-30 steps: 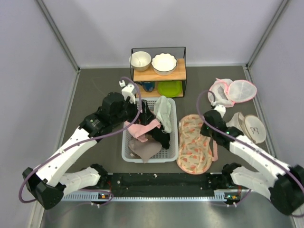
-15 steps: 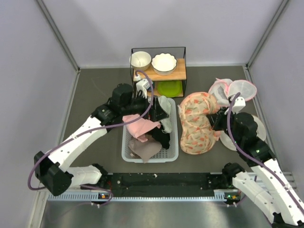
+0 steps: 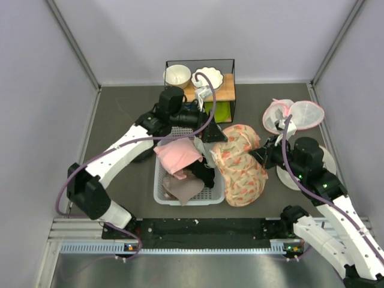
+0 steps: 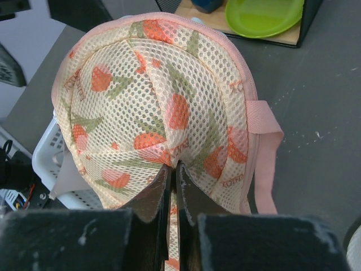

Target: Unzip the laundry bag and remove the bra

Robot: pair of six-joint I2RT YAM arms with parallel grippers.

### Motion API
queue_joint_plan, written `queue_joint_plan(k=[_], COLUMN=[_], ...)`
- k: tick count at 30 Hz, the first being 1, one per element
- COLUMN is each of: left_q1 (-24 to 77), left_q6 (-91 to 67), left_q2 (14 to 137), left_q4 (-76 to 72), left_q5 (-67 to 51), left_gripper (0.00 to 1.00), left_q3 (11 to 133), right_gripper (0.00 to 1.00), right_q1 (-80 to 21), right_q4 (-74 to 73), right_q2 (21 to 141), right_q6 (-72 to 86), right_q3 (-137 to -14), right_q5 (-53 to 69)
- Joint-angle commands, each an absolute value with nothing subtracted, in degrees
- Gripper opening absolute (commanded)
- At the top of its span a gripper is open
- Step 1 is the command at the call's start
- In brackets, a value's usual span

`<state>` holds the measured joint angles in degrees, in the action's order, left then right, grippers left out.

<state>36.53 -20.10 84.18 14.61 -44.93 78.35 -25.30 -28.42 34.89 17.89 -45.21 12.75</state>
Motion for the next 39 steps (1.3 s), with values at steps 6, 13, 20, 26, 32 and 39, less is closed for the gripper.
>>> queue_joint_plan(k=[6, 13, 20, 26, 32, 39], left_q1=[37.97, 38.67, 41.04, 43.5, 43.86, 43.95], left_q6=[-23.72, -45.14, -70.83, -77.25, -76.9, -80.07], left_q2=[91.23, 91.85, 89.91, 92.63, 98.96, 99.76], left_q4=[10.72, 4.32, -3.71, 4.39, 10.45, 9.93], left_q5=[-54.5, -42.3, -25.81, -13.73, -14.24, -13.71], left_gripper=[0.57, 0.0, 0.0, 0.0, 0.0, 0.0], left_q3=[81.83, 79.64, 74.17, 79.17, 89.64, 89.3], right_gripper=[0.0, 0.86, 0.88, 0.88, 0.86, 0.82], right_q1=[-25.14, -25.05, -25.75, -31.98, -38.92, -50.61], right_q4=[-27.95, -37.09, -37.71, -35.95, -33.58, -30.25], right_q2=[34.8, 37.53, 37.53, 37.62, 39.28, 42.88], right_q6=[15.47, 15.12, 13.54, 12.31, 12.04, 10.81], right_q3=[-47.28, -56.68, -59.5, -57.66, -55.81, -53.79], right_q5=[11.8, -2.63, 1.14, -4.48, -10.0, -25.12])
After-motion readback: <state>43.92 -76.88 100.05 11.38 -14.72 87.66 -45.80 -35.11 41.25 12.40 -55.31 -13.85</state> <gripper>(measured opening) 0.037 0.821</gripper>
